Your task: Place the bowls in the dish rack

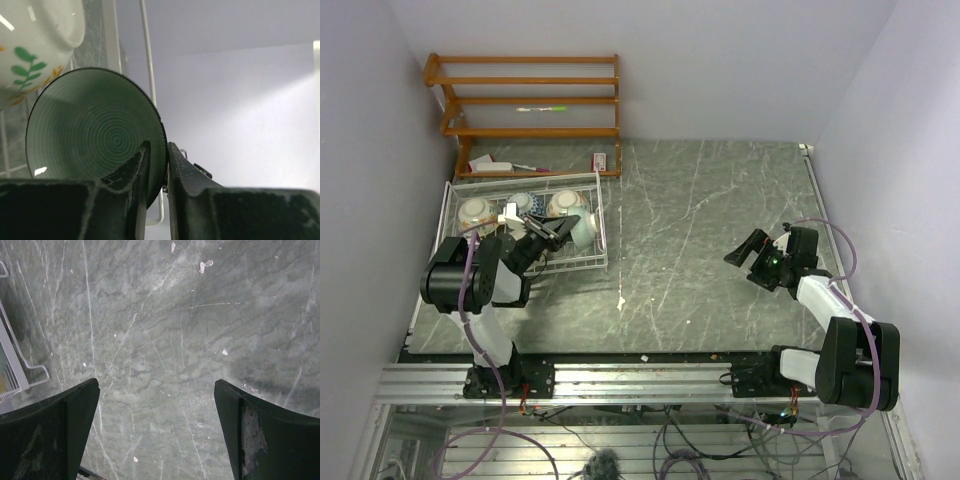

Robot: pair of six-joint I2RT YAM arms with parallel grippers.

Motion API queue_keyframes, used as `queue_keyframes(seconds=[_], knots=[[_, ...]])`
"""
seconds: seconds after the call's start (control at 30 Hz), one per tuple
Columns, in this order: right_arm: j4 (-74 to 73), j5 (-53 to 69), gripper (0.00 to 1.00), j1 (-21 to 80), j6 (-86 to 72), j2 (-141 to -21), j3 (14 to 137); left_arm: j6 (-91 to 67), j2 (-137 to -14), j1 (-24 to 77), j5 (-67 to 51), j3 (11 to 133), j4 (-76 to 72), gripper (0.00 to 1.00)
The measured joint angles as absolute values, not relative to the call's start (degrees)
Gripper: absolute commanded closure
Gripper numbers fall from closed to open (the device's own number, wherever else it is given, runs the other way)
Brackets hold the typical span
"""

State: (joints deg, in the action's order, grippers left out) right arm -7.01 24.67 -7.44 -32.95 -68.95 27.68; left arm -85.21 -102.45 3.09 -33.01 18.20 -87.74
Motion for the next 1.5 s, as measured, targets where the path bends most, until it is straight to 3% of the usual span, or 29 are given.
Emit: queue_keyframes(seconds=[0.3, 0.57, 0.83, 1.1, 1.33, 1.5], knots=[[-7.11, 24.64, 0.01, -7.44, -32.95, -68.88, 27.68, -86.78, -103.98, 0.51, -36.1, 18.22, -87.99, 0.64], [-6.96, 24.67, 0.01, -7.44, -32.97, -68.88, 27.49, -82.11, -98.35, -1.96, -37.63, 15.66, -83.72, 0.6], [-6.5, 24.86, 0.01, -7.44, -32.97, -68.88, 27.4, -70.89, -82.54, -2.81, -36.58, 17.82, -56.01, 0.54], [-5.67, 25.3, 0.0, -7.44, -32.97, -68.88, 26.55, -57.19, -70.19, -2.85, -29.85, 27.59, -24.6, 0.44], [-5.41, 25.76, 0.0, -7.44, -32.97, -68.93, 26.55, -49.8, -67.35, -2.87, -24.18, 30.76, -10.72, 0.41], [-5.41, 26.0, 0.0, -7.44, -32.97, -68.95, 26.55, -46.76, -65.49, -2.87, -22.39, 31.73, -4.21, 0.29]])
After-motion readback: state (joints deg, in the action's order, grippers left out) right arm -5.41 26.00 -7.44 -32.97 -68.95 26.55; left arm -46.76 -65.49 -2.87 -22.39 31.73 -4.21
